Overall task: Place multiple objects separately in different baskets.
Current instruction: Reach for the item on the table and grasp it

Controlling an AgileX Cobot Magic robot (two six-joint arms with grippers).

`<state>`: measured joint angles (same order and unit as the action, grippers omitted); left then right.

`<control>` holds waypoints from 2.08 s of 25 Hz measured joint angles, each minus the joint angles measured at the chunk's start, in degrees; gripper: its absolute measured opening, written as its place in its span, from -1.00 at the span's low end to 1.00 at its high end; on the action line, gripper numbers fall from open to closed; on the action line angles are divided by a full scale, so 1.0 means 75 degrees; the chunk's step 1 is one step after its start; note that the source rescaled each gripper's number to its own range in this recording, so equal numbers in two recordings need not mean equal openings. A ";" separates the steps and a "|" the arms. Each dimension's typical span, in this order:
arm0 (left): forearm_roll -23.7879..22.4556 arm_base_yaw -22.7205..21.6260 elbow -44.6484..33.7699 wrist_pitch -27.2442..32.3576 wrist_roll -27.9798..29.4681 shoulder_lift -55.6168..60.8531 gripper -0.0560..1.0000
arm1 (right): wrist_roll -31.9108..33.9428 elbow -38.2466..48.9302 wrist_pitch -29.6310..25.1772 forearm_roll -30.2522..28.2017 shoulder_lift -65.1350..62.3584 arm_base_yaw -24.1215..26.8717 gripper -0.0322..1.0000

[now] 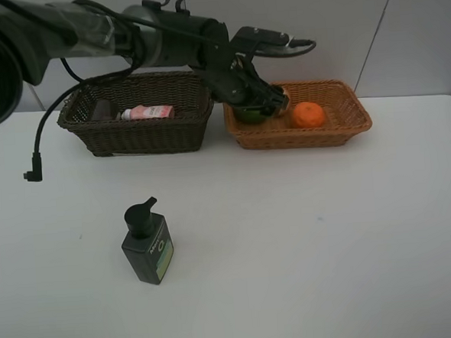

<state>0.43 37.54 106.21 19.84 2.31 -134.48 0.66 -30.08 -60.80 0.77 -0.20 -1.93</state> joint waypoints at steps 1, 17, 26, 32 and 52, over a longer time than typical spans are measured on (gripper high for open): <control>0.0136 0.0000 0.0025 0.0399 -0.0020 0.0169 0.99 | 0.0000 0.0000 0.0000 0.0000 0.0000 0.0000 0.97; 0.0589 0.0000 -0.2021 0.4582 0.0003 0.3076 1.00 | 0.0000 0.0000 0.0000 0.0000 0.0000 0.0000 0.97; 0.0299 0.0157 -0.4127 0.4637 0.0589 0.4819 1.00 | 0.0000 0.0000 0.0000 0.0000 0.0000 0.0000 0.97; -0.0057 0.0411 -0.5102 0.4315 0.1643 0.5102 1.00 | 0.0000 0.0000 0.0000 0.0000 0.0000 0.0000 0.97; -0.1131 0.1150 -0.6201 0.3203 0.4035 0.5133 1.00 | 0.0000 0.0000 0.0000 0.0000 0.0000 0.0000 0.97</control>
<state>-8.05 46.17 59.71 43.86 32.57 -95.98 0.66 -30.08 -60.80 0.77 -0.20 -1.93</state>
